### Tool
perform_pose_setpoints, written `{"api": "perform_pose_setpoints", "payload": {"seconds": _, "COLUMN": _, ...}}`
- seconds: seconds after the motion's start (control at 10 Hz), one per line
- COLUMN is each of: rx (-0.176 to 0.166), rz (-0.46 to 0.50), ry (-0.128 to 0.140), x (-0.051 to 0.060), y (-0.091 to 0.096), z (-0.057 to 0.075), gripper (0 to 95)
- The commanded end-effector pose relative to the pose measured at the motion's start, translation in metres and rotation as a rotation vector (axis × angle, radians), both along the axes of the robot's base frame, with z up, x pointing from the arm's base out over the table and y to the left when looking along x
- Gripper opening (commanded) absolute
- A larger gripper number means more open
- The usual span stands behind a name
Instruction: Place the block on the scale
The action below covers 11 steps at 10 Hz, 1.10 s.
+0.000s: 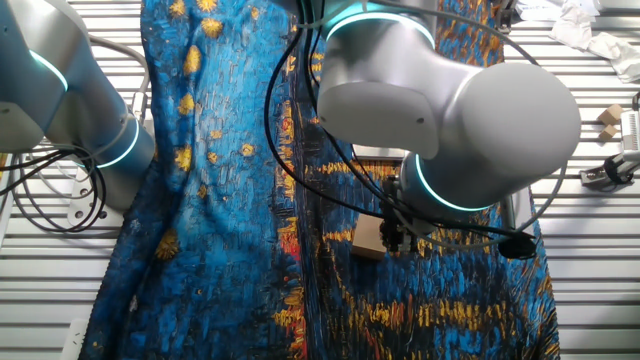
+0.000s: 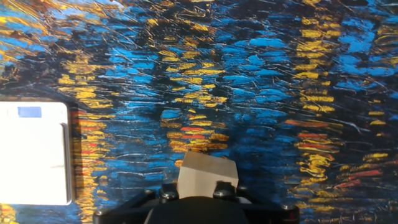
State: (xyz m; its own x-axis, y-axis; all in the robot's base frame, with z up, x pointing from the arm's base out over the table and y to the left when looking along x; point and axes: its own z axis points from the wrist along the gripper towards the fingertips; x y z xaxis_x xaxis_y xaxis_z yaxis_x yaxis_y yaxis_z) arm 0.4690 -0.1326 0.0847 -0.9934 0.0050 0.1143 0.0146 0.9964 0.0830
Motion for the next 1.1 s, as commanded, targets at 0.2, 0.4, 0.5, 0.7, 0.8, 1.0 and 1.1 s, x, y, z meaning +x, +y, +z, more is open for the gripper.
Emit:
{"api": "perform_pose_setpoints", "payload": {"seconds": 0.2, "rx": 0.0, "rz": 0.001, "ry": -0.002, "x": -0.0006, "y": 0.0001, "z": -0.0004, "gripper": 57.0}}
{"api": "perform_pose_setpoints", "payload": {"seconds": 0.4, "rx": -0.002, "rz": -0.009, "ry": -0.002, "x": -0.0006, "y": 0.0001, "z": -0.0018, "gripper": 57.0}}
{"api": "perform_pose_setpoints", "payload": {"seconds": 0.5, "rx": -0.006, "rz": -0.014, "ry": -0.001, "x": -0.0007, "y": 0.0001, "z": -0.0035, "gripper": 57.0}}
{"api": "perform_pose_setpoints", "payload": {"seconds": 0.7, "rx": -0.011, "rz": -0.011, "ry": -0.003, "x": -0.0013, "y": 0.0003, "z": -0.0079, "gripper": 57.0}}
{"api": "perform_pose_setpoints", "payload": {"seconds": 0.8, "rx": -0.011, "rz": -0.01, "ry": -0.005, "x": -0.0015, "y": 0.0003, "z": -0.0087, "gripper": 57.0}}
{"api": "perform_pose_setpoints", "payload": {"seconds": 1.0, "rx": -0.011, "rz": -0.008, "ry": -0.008, "x": -0.0018, "y": 0.0004, "z": -0.009, "gripper": 57.0}}
{"api": "perform_pose_setpoints", "payload": {"seconds": 1.1, "rx": -0.012, "rz": -0.01, "ry": -0.009, "x": -0.0019, "y": 0.0004, "z": -0.0091, "gripper": 57.0}}
